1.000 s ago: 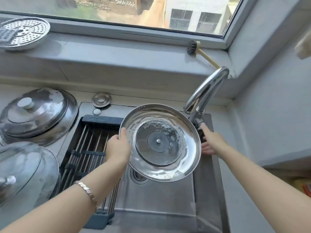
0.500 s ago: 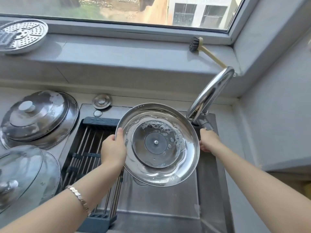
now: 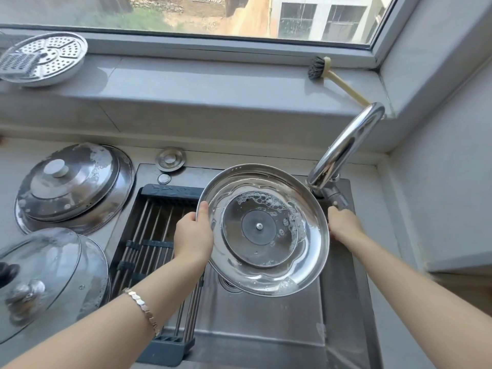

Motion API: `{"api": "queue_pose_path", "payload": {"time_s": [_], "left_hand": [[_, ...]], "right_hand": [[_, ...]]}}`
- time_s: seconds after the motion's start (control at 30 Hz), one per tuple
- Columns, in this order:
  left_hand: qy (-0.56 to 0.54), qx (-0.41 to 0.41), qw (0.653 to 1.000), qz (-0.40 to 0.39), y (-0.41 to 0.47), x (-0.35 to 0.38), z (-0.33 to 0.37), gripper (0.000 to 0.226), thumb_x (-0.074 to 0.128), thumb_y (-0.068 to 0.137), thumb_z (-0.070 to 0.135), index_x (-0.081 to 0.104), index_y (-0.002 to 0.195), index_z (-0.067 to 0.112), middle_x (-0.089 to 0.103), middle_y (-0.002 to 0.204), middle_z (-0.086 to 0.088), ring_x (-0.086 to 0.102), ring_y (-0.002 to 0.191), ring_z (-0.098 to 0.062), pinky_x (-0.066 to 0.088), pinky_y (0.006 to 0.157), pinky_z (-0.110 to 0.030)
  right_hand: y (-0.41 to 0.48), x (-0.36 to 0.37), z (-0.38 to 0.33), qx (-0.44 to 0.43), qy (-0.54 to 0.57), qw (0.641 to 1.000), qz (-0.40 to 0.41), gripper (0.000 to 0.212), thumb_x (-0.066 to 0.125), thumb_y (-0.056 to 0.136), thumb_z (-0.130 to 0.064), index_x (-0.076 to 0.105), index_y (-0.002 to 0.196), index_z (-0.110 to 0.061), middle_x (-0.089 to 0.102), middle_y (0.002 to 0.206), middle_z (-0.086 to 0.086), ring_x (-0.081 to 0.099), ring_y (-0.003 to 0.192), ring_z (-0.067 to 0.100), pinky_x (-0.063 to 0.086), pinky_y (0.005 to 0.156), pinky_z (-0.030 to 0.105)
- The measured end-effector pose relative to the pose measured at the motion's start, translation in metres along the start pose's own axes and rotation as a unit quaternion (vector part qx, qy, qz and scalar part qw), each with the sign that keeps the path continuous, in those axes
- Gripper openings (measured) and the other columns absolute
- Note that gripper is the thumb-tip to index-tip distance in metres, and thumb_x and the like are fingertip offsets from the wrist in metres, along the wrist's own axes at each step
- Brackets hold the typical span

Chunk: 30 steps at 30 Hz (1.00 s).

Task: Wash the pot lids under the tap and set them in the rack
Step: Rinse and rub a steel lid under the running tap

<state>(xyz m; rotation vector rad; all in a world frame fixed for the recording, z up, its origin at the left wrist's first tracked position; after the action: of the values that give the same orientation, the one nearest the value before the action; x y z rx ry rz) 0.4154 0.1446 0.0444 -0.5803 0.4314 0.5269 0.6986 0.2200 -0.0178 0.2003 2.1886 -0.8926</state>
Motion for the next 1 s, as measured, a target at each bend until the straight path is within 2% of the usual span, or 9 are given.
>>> {"api": "queue_pose_path", "payload": {"time_s": [0.1, 0.23, 0.3, 0.47, 0.6, 0.67, 0.77, 0.93, 1.0], "left_hand": [[-0.002, 0.005, 1.0, -0.003, -0.003, -0.001, -0.001, 0.048, 0.037, 0.098, 0.04, 0.029, 0.059, 0.013, 0.035, 0.058, -0.002, 0.032, 0.054, -0.017, 0.024, 0.052, -0.031], [-0.012, 0.034, 0.999, -0.015, -0.02, 0.004, 0.001, 0.049, 0.037, 0.098, 0.036, 0.031, 0.056, 0.012, 0.037, 0.056, -0.001, 0.035, 0.055, -0.019, 0.025, 0.052, -0.032], [-0.005, 0.067, 0.997, -0.029, -0.028, 0.007, 0.004, 0.049, 0.039, 0.098, 0.035, 0.031, 0.055, 0.013, 0.036, 0.054, 0.0, 0.035, 0.054, -0.018, 0.026, 0.053, -0.032], [-0.025, 0.066, 0.997, -0.023, -0.026, -0.005, -0.003, 0.048, 0.041, 0.098, 0.032, 0.032, 0.055, 0.013, 0.037, 0.053, 0.0, 0.035, 0.054, -0.019, 0.026, 0.053, -0.032], [-0.025, 0.07, 0.997, -0.028, -0.034, -0.008, -0.003, 0.048, 0.039, 0.098, 0.034, 0.03, 0.056, 0.013, 0.034, 0.053, 0.001, 0.032, 0.052, -0.016, 0.024, 0.052, -0.031], [-0.025, 0.062, 0.997, -0.03, -0.036, -0.006, -0.005, 0.049, 0.041, 0.098, 0.033, 0.03, 0.054, 0.014, 0.033, 0.052, 0.001, 0.031, 0.051, -0.015, 0.024, 0.051, -0.031], [-0.034, 0.056, 0.997, -0.03, -0.035, -0.01, -0.011, 0.049, 0.042, 0.098, 0.032, 0.031, 0.053, 0.014, 0.033, 0.051, 0.001, 0.03, 0.05, -0.015, 0.023, 0.05, -0.031], [-0.045, 0.079, 0.995, -0.039, -0.043, -0.01, -0.004, 0.049, 0.042, 0.098, 0.033, 0.029, 0.054, 0.014, 0.031, 0.051, 0.002, 0.029, 0.049, -0.014, 0.023, 0.049, -0.03], [-0.055, 0.088, 0.994, -0.042, -0.042, -0.008, 0.0, 0.048, 0.045, 0.097, 0.031, 0.037, 0.053, 0.013, 0.038, 0.05, 0.002, 0.036, 0.051, -0.014, 0.028, 0.051, -0.028]], "right_hand": [[-0.035, 0.006, -0.013, -0.143, -0.096, 0.979, 0.105, 0.058, 0.038, 0.094, -0.035, 0.031, 0.138, 0.003, 0.031, 0.145, 0.023, 0.028, 0.135, 0.032, 0.025, 0.109, 0.038], [-0.086, 0.065, -0.03, -0.307, -0.201, 0.93, -0.006, 0.077, 0.021, 0.092, -0.056, -0.001, 0.149, -0.01, -0.013, 0.157, 0.006, -0.014, 0.144, 0.018, -0.009, 0.116, 0.032], [-0.102, 0.086, -0.041, -0.358, -0.206, 0.91, -0.034, 0.089, 0.006, 0.08, -0.066, -0.008, 0.148, -0.011, -0.022, 0.153, 0.003, -0.022, 0.142, 0.016, -0.016, 0.114, 0.03], [-0.126, 0.092, -0.042, -0.58, -0.267, 0.762, -0.11, 0.086, -0.001, 0.079, -0.074, -0.009, 0.143, -0.018, -0.017, 0.151, -0.004, -0.016, 0.143, 0.013, -0.017, 0.113, 0.024], [-0.098, 0.074, -0.04, -0.43, -0.247, 0.868, -0.031, 0.096, -0.003, 0.072, -0.075, -0.012, 0.146, -0.015, -0.027, 0.148, -0.002, -0.027, 0.137, 0.009, -0.022, 0.108, 0.023], [-0.122, 0.089, -0.047, -0.498, -0.248, 0.829, -0.061, 0.091, -0.002, 0.079, -0.074, -0.007, 0.146, -0.012, -0.018, 0.15, 0.004, -0.02, 0.139, 0.015, -0.016, 0.113, 0.025], [-0.138, 0.091, -0.037, -0.637, -0.283, 0.71, -0.101, 0.071, 0.006, 0.091, -0.062, -0.005, 0.146, -0.019, -0.002, 0.153, 0.005, -0.002, 0.144, 0.018, -0.005, 0.115, 0.029], [-0.115, 0.074, -0.049, -0.506, -0.251, 0.824, -0.038, 0.082, -0.012, 0.077, -0.071, -0.019, 0.14, -0.018, -0.027, 0.148, -0.001, -0.019, 0.142, 0.017, -0.014, 0.114, 0.03], [-0.144, 0.086, -0.06, -0.577, -0.236, 0.779, -0.064, 0.079, 0.002, 0.088, -0.063, -0.003, 0.146, -0.009, -0.005, 0.153, 0.005, -0.007, 0.144, 0.019, -0.005, 0.116, 0.033]]}}
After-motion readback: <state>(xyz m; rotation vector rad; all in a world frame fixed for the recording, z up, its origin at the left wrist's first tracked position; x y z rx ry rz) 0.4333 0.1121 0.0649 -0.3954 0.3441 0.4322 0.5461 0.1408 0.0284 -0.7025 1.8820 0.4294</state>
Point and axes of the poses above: each hand's wrist, its own y-axis towards the middle knuckle, its own x-axis out of the palm, z = x × y, the point moved 4 cm from there along y, towards the middle knuckle
